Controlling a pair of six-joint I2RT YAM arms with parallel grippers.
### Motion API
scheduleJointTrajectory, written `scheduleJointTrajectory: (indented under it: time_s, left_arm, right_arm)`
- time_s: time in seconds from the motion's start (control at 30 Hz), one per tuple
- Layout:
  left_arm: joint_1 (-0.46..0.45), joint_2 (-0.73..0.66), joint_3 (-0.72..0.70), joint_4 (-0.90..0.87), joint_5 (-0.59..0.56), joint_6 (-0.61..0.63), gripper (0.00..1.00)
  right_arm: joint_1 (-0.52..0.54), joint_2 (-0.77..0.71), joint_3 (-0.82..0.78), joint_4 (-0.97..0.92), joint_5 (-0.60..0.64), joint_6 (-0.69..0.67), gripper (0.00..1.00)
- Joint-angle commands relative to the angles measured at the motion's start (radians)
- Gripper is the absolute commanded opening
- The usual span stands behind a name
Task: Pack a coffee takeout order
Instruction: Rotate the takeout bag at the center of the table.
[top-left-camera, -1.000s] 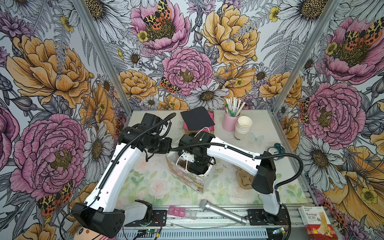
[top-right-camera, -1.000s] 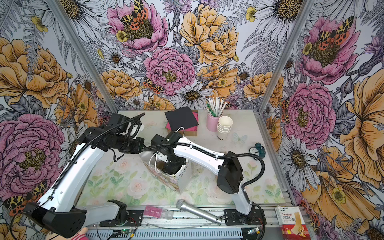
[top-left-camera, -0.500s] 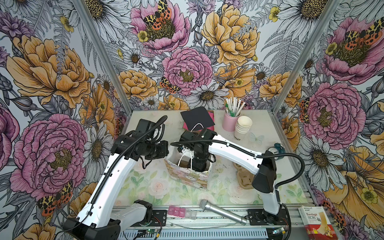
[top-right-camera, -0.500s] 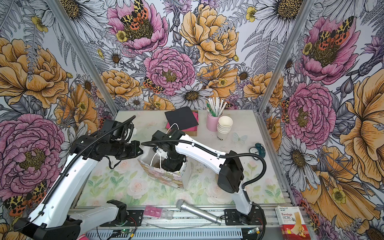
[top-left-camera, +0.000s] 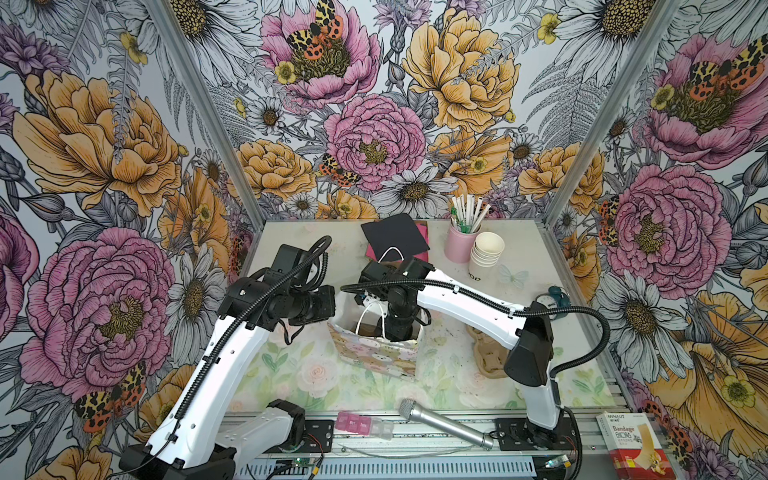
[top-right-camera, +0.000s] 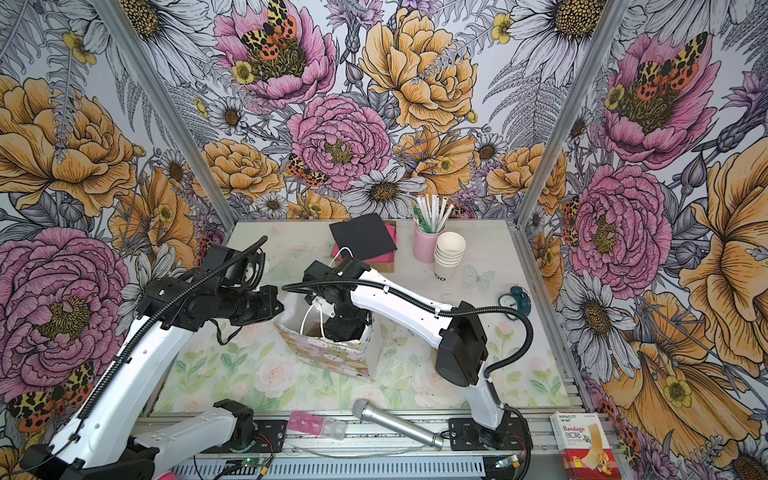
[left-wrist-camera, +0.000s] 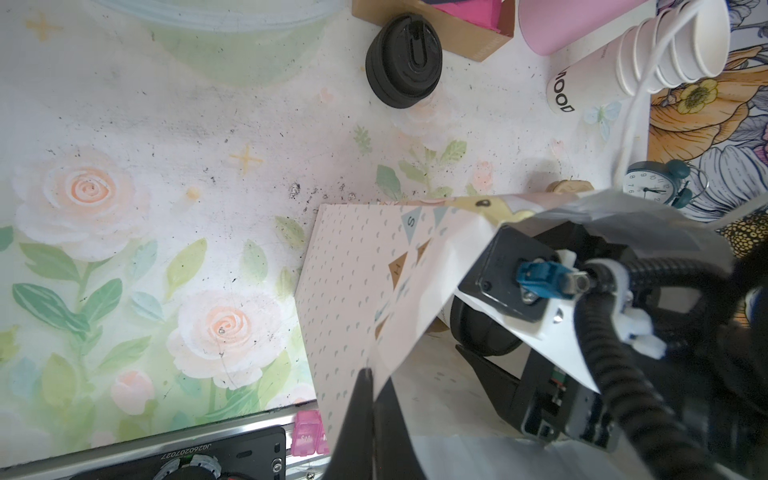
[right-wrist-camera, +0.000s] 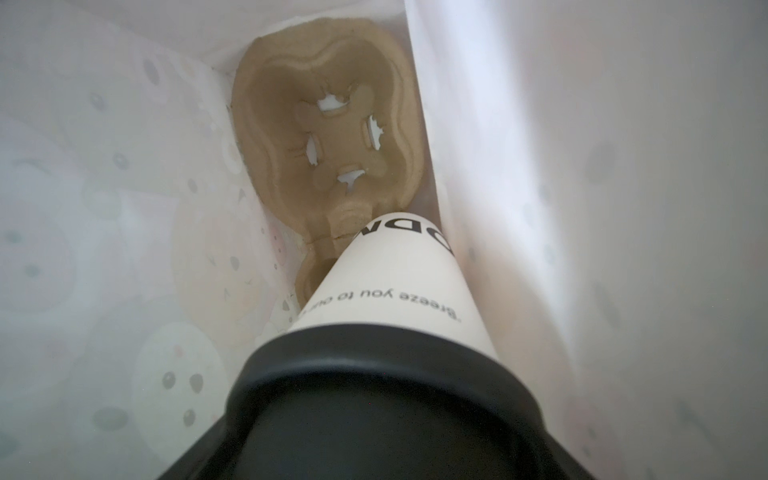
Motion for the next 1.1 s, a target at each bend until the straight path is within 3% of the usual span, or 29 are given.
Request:
scheduleJointTrajectory:
  time_s: [0.0,0.6,1.07]
  left_arm:
    - [-0.015,-0.013,-0.004,0.035,-0.044,-0.024,0.0]
    - [-0.016,-0.012,-0.003,0.037,-0.056,-0.024,0.0]
    - [-0.016,-0.015,-0.013,0.038,-0.06,-0.023,0.0]
  right_arm:
    - [-0.002,-0.034,0.012,0.002,0.01,-0.017,0.84]
    - [0.02,0.014,-0.027,0.019,0.0,-0.005,0.83]
    - [0.021,-0.076,-0.146,0.156,-0.002,-0.006,0.83]
